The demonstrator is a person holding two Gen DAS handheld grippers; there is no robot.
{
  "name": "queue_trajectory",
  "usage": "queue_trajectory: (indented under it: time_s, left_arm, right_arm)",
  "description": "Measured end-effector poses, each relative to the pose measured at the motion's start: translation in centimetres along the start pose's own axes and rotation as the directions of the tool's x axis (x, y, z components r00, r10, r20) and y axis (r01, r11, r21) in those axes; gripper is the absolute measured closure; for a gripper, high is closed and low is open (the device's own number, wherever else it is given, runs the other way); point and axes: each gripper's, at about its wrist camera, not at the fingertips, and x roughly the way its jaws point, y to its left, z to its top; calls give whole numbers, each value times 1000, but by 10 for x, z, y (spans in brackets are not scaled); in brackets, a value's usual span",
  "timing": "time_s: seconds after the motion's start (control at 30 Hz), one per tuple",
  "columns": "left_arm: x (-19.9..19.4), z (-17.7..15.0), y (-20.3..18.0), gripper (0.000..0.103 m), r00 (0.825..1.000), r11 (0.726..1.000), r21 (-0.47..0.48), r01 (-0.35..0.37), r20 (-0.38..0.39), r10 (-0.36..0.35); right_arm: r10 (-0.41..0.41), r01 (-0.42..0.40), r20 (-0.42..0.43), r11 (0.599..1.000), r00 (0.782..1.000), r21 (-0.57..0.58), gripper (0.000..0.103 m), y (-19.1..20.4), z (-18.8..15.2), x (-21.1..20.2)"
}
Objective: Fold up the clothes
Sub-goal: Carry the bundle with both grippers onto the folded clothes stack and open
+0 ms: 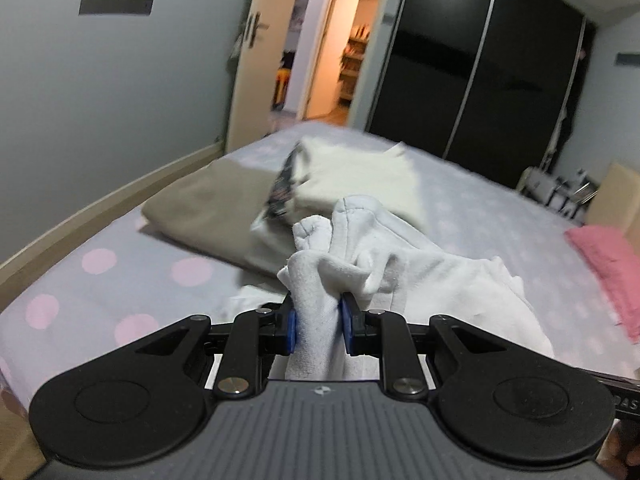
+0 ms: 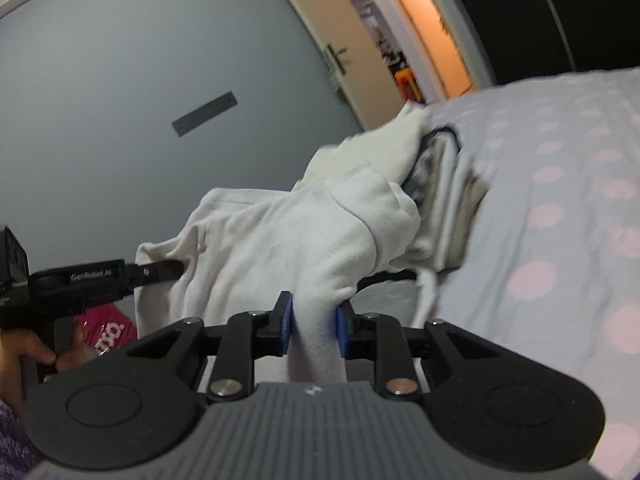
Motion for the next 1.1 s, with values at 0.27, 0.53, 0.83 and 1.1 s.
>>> queue_trajectory:
  time_s: [0.27, 0.53, 0.83, 1.1]
  left_arm:
    - [124, -6, 25, 84, 984, 997, -8, -72, -164, 69]
    - [155, -19, 40, 83, 964, 994, -19, -111, -245, 103]
    - [156, -18, 42, 82, 962, 993, -33, -115, -253, 103]
    - [155, -17, 37, 82, 961, 992, 0, -127, -247, 123]
  right_arm:
    - [-40, 41, -132, 999, 990, 3, 79, -34, -4, 102]
    - [7, 27, -257, 991, 966, 131, 74, -86, 0, 148]
    - [165, 12, -227, 784, 960, 621, 36, -166, 11, 164]
    - [256, 8, -220, 634, 941, 773, 62, -184, 11, 192]
